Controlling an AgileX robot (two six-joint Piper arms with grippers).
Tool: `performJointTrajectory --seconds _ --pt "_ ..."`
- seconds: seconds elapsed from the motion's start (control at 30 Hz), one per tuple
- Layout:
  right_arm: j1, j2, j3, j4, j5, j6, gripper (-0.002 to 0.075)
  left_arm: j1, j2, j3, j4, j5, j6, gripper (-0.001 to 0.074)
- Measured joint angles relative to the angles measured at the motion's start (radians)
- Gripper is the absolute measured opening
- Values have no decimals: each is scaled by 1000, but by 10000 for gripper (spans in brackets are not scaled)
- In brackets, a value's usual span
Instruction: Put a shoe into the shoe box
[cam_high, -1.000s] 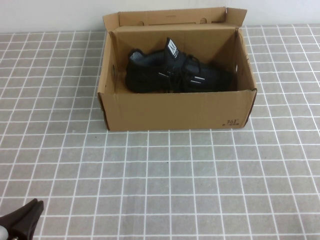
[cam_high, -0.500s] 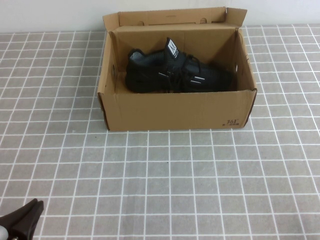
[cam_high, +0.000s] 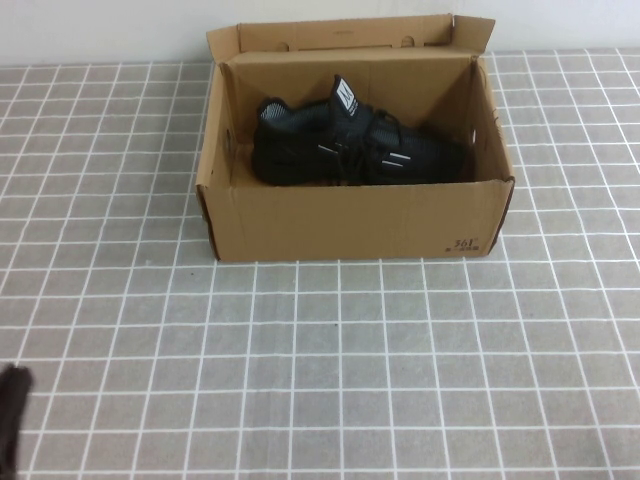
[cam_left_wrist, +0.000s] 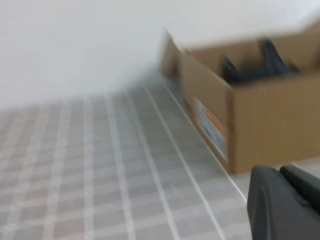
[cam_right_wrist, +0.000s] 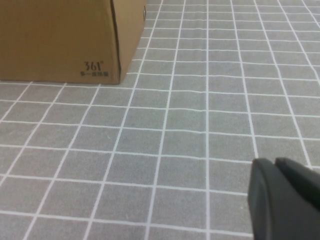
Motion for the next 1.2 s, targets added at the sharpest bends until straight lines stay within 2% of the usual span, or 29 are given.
performJointTrajectory --seconds 0.2,0.37,0.7,0.87,1.2 --pt "0 0 0 0 0 0 -16 166 -176 0 35 22 -84 0" --pt "0 0 0 0 0 0 -16 223 -262 0 37 118 -116 0" --pt "0 -2 0 0 2 0 -16 228 -282 0 50 397 -135 0" --pt "0 -2 0 0 2 0 -17 228 -284 1 105 520 -202 0" --pt "0 -2 0 0 2 0 -16 228 -284 1 114 536 -216 0"
